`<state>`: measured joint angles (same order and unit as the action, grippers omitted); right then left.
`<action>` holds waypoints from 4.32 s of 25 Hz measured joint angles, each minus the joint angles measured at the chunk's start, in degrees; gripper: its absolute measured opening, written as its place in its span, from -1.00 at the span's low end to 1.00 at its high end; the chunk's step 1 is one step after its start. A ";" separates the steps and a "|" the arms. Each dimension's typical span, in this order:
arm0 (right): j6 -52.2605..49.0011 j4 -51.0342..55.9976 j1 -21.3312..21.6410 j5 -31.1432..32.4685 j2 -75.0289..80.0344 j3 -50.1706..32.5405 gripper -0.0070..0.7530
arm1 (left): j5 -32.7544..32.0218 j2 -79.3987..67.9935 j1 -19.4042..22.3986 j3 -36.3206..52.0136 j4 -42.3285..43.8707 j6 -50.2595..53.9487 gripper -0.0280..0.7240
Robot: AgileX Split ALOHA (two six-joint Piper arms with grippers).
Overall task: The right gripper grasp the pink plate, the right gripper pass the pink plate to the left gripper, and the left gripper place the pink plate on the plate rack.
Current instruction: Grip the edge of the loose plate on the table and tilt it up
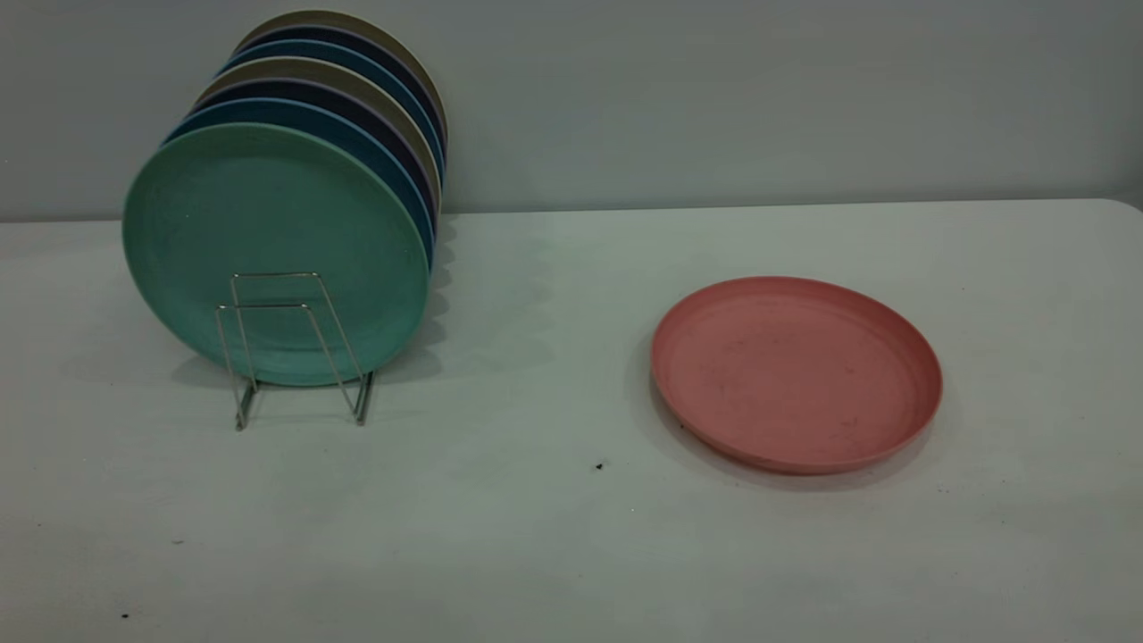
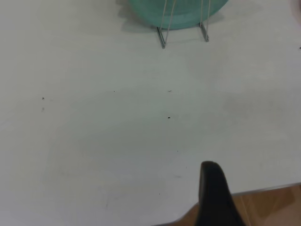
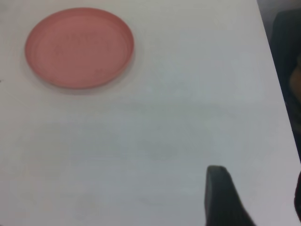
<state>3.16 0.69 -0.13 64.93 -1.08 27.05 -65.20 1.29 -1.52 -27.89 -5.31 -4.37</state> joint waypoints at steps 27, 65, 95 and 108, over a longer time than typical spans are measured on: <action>0.00 -0.05 0.00 0.00 0.00 0.00 0.03 | 0.00 0.00 0.00 0.00 0.00 0.00 0.33; 28.98 29.97 0.00 -24.87 55.71 8.44 0.03 | 32.00 -51.28 0.00 -1.84 -38.44 -32.28 0.33; 61.24 61.86 10.90 -25.07 126.41 40.06 0.03 | 29.99 -57.82 0.00 -5.67 -40.17 -36.41 0.28; 61.32 67.37 10.90 -26.02 136.48 46.11 0.03 | 29.46 -57.77 0.00 -5.67 -40.17 -36.41 0.28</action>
<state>64.48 68.06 10.77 38.92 135.40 73.16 -35.74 -56.48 -1.52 -33.55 -45.48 -40.78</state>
